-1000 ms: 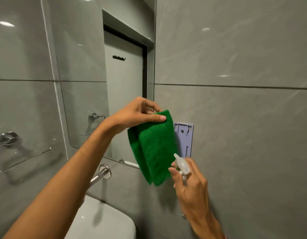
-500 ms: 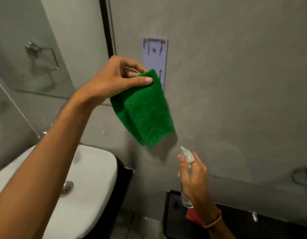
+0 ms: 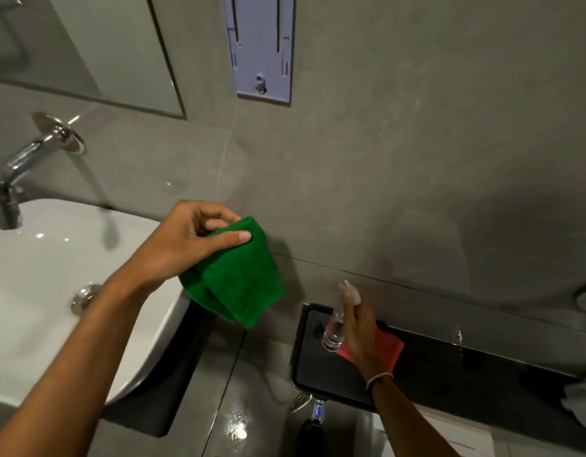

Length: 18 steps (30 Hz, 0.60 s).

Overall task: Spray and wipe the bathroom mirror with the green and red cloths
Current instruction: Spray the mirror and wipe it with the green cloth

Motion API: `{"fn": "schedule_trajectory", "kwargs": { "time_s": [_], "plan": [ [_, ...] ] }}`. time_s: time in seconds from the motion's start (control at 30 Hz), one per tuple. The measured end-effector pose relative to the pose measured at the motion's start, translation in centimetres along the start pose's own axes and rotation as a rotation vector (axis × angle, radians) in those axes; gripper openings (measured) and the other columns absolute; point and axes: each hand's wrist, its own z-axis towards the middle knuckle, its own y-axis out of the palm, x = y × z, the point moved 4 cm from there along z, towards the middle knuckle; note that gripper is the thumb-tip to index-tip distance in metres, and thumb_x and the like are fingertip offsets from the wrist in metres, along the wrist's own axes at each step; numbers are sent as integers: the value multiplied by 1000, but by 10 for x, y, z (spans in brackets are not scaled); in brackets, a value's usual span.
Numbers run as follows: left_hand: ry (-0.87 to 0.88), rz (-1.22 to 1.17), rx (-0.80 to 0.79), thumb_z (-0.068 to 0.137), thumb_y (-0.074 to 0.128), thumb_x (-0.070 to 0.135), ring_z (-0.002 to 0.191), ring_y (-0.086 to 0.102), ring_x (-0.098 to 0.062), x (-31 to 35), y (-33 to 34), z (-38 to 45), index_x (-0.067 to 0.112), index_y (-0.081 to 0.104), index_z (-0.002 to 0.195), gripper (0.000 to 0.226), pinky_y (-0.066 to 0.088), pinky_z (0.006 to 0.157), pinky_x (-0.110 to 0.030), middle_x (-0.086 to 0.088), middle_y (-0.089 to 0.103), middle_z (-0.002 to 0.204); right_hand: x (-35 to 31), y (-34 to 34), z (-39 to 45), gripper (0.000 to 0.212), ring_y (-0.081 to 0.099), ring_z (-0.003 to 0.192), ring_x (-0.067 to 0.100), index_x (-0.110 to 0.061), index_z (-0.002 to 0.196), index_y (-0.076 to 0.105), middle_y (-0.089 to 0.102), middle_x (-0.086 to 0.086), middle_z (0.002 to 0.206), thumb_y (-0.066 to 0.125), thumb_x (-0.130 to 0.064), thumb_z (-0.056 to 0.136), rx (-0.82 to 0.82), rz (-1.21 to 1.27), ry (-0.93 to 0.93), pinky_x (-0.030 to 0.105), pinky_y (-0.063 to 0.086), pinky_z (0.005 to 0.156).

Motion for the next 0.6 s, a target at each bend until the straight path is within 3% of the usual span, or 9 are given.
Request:
{"fn": "schedule_trajectory", "kwargs": {
  "time_s": [0.03,0.1,0.17,0.23,0.37,0.43,0.5,0.53,0.6],
  "plan": [
    [-11,2,6,78,80,17,81,77,-23,-4,0,0,9,78,91,15,60,71,-20,-27,77,90,5,3,4,31,70,91,-2,-36,115,63,72,-18,97,52,-59,97,-12,-9,-8,24,61,83],
    [-27,9,13,81,79,15,82,78,-24,-10,0,0,11,78,91,11,60,70,-20,-20,80,87,19,9,9,12,67,92,1,-48,109,60,69,-11,102,52,-52,101,-58,-33,-22,30,60,88],
    [-36,2,4,82,79,14,82,78,-20,-13,2,0,11,78,91,10,61,70,-19,-14,81,87,31,11,8,24,65,103,-3,-59,113,58,64,3,120,51,-37,105,-93,-76,-33,16,55,94],
    [-52,10,7,83,79,13,83,78,-18,-16,3,0,9,77,93,11,60,70,-17,-11,82,88,42,14,5,30,57,115,-17,-58,127,52,57,5,135,49,-38,104,-146,-114,-28,0,45,96],
    [-70,48,-28,83,78,9,85,79,-16,-17,9,0,6,77,95,13,60,69,-18,-8,82,90,48,12,-1,39,48,123,-26,-58,136,46,48,3,147,46,-52,98,-167,-181,-27,-6,39,96],
    [-64,72,-63,84,77,7,86,79,-21,-11,12,0,4,77,97,14,62,73,-27,-10,82,90,40,8,-8,50,50,132,-13,-49,141,49,47,5,150,52,-58,92,-173,-190,-25,4,43,102],
    [-32,127,-87,84,77,6,90,78,-26,-1,14,1,3,78,99,16,62,80,-41,-12,81,92,25,2,-14,61,52,141,19,-34,144,50,48,7,150,62,-56,88,-102,-165,-4,27,47,110],
    [-12,161,-99,83,78,6,92,77,-28,9,11,1,2,79,100,18,61,84,-47,-13,81,94,5,0,-16,59,53,139,30,-31,141,51,51,10,147,67,-52,88,-40,-152,-56,34,48,110],
    [35,207,-134,80,81,7,94,76,-31,35,8,0,2,80,102,22,59,88,-52,-14,80,98,-56,-2,-19,55,58,128,34,-30,135,54,59,9,137,67,-56,88,-9,-134,-258,40,48,106]
  ]
}}
